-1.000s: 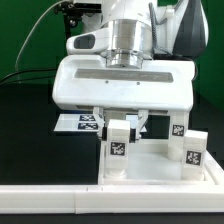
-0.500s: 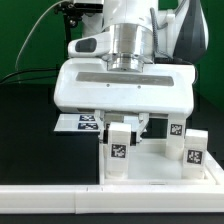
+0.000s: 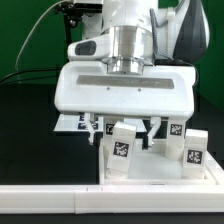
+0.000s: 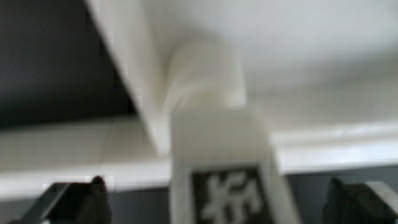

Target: Assemble square table

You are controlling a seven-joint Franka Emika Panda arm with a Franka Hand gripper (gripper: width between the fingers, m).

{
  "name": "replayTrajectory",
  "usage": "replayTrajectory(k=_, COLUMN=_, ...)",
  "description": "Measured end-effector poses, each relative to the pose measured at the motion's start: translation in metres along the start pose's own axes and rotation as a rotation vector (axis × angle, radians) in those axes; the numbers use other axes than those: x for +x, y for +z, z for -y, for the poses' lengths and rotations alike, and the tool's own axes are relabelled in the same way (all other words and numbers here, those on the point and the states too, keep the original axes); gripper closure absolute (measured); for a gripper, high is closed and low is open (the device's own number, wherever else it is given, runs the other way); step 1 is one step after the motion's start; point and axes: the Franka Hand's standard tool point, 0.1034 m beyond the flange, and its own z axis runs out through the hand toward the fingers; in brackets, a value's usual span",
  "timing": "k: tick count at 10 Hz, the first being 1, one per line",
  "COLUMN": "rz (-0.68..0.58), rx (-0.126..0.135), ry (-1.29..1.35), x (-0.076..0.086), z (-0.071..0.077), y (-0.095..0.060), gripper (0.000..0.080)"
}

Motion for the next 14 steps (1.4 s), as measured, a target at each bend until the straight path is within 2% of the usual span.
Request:
replayTrajectory(k=1, rz=0.020, rx=-0.001, ry=0.027, x=0.010, z=0.002, y=-0.003, gripper=0.0165)
replayTrajectory(k=3, rz=0.209, rx=0.015, ry=0.060, x=0.005, z=0.008, y=0.001, gripper=0.0154)
replayTrajectory(k=4, rz=0.223, rx=0.013, ry=0.065, x=0.010, z=0.002, y=0.003, gripper=0.0151)
replayTrajectory(k=5, rz=0.323, rx=0.023, ry=0.080, x=-0.001, z=-0.001, y=0.003, gripper=0.0151)
replayTrajectory(k=6, rz=0.401, rx=0.031, ry=0.093, x=-0.004, z=-0.005, y=0.000, gripper=0.0151)
replayTrajectory(k=8, rz=0.387, rx=0.026, ry=0.115, x=-0.001, z=-0.008, y=0.000, gripper=0.0151)
replayTrajectory(k=10, rz=0.387, rx=0.023, ry=0.130, x=-0.001, z=-0.008, y=0.000, gripper=0.0431)
replayTrajectory(k=11, rz=0.388, rx=0.012, ry=0.193, x=-0.001, z=-0.008, y=0.000, gripper=0.0431)
replayTrajectory(k=12, rz=0.389, rx=-0.003, ry=0.267, x=-0.001, z=-0.008, y=0.000, gripper=0.0517)
replayTrajectory(k=14, rz=0.384, rx=-0.031, ry=0.415, x=-0.001, z=-0.009, y=0.001, gripper=0.0516)
